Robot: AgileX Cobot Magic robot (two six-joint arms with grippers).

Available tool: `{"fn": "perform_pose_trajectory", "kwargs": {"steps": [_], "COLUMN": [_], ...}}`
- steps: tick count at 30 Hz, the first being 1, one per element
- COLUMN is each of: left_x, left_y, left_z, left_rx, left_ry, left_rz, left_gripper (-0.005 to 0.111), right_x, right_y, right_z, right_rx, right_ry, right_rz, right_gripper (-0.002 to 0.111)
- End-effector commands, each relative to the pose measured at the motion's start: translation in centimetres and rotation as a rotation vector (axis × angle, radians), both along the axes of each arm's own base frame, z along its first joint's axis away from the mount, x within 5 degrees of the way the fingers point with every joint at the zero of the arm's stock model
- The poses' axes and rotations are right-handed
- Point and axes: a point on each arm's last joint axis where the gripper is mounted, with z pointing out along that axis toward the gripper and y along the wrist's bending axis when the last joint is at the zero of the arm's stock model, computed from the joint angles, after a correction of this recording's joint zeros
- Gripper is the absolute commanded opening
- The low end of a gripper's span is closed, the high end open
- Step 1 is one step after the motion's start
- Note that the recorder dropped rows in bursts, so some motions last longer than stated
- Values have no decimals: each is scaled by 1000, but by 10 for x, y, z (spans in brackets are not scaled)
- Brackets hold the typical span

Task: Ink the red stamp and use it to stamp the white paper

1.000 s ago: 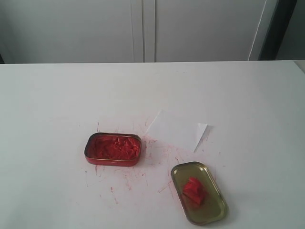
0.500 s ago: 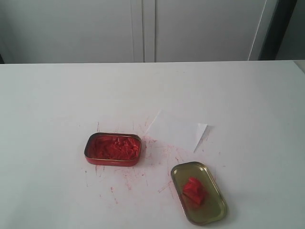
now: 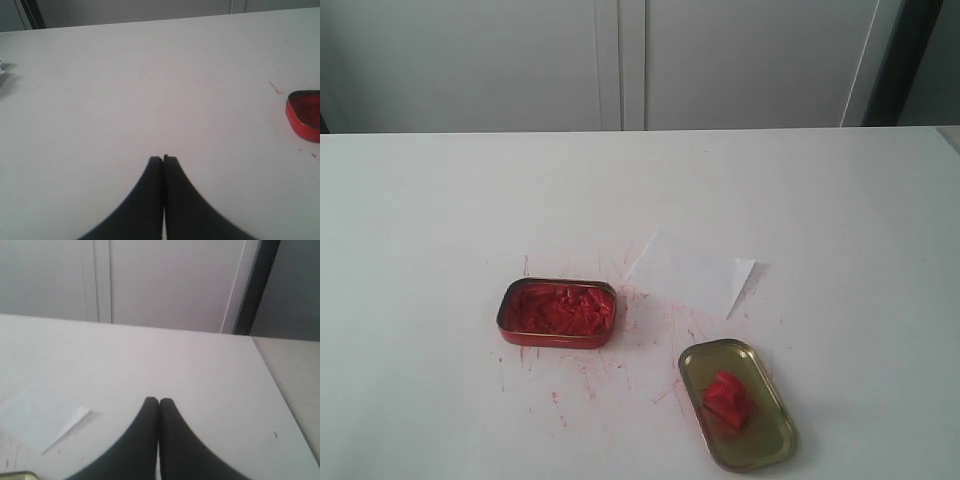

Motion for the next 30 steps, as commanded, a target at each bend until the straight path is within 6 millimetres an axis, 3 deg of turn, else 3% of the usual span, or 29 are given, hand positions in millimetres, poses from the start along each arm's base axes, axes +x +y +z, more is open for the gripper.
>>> {"fn": "perform_pose_trajectory", "kwargs": {"steps": [1, 16, 23, 30], "left_x": [0, 0, 0, 0], "left_y": [0, 0, 0, 0], "left_z": [0, 0, 0, 0], "left_rx": [0, 0, 0, 0], "left_ry": [-5, -5, -4, -4], "left_rz": [-2, -2, -2, -2], "left_gripper": [0, 0, 0, 0], "right_x": [21, 97, 118, 122], "right_y": [2, 11, 29, 57], "right_z": [-1, -11, -18, -28], "right_rx": [-33, 33, -1, -84], "right_ry": [106, 400, 584, 717], "right_rz": [16, 10, 77, 200], "right_gripper": [0, 0, 0, 0]}}
